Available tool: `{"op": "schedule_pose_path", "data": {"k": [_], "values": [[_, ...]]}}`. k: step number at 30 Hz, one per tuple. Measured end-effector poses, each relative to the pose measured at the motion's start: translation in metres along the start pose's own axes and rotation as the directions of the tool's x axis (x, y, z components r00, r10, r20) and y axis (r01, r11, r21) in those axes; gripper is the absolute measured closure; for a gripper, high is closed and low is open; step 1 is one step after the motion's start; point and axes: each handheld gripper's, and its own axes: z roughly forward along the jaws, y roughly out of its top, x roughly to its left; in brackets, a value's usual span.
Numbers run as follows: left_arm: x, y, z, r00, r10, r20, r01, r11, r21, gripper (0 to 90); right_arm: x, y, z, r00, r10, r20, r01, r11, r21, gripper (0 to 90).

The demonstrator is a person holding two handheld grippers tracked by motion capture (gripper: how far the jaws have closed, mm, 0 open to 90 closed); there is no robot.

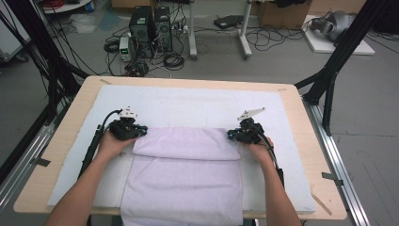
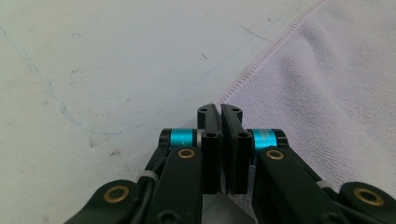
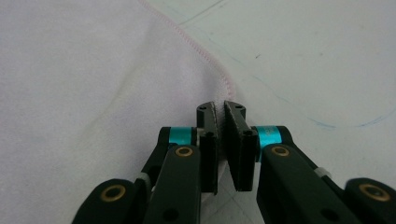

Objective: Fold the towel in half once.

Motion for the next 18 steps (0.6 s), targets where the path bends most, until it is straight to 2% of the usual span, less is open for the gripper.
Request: {"op": "schedule_pose_path", "data": {"k": [2, 6, 10, 12, 15, 18], "values": [[0.002, 0.001, -0.005, 1.0000, -0.006, 0.003, 0.006, 0.9999, -0.016, 86.4, 0.000, 0.003, -0.007, 0.9998, 0.004, -0.020, -0.005, 0.999, -0.050, 84.7], [0.002, 0.005, -0.021, 0.9996, -0.027, 0.006, 0.027, 0.9941, -0.105, 86.7, 0.000, 0.009, -0.025, 0.9987, 0.004, -0.051, -0.010, 0.993, -0.118, 84.8], [-0.004, 0.009, -0.041, 0.9999, -0.010, 0.009, 0.011, 0.9883, -0.152, 86.8, 0.005, 0.010, -0.039, 0.9974, 0.003, -0.072, -0.014, 0.987, -0.157, 84.7], [-0.011, 0.010, -0.054, 0.9998, 0.009, 0.015, -0.006, 0.9827, -0.185, 86.8, 0.013, 0.011, -0.048, 0.9967, -0.019, -0.079, 0.006, 0.985, -0.172, 84.7], [-0.032, 0.006, -0.079, 0.9962, 0.087, 0.008, -0.083, 0.9714, -0.223, 86.7, 0.031, 0.010, -0.065, 0.9928, -0.078, -0.090, 0.057, 0.975, -0.213, 84.7], [-0.064, -0.012, -0.112, 0.9845, 0.174, -0.021, -0.174, 0.9519, -0.252, 86.3, 0.060, -0.003, -0.091, 0.9818, -0.154, -0.111, 0.125, 0.965, -0.232, 84.7]]}}
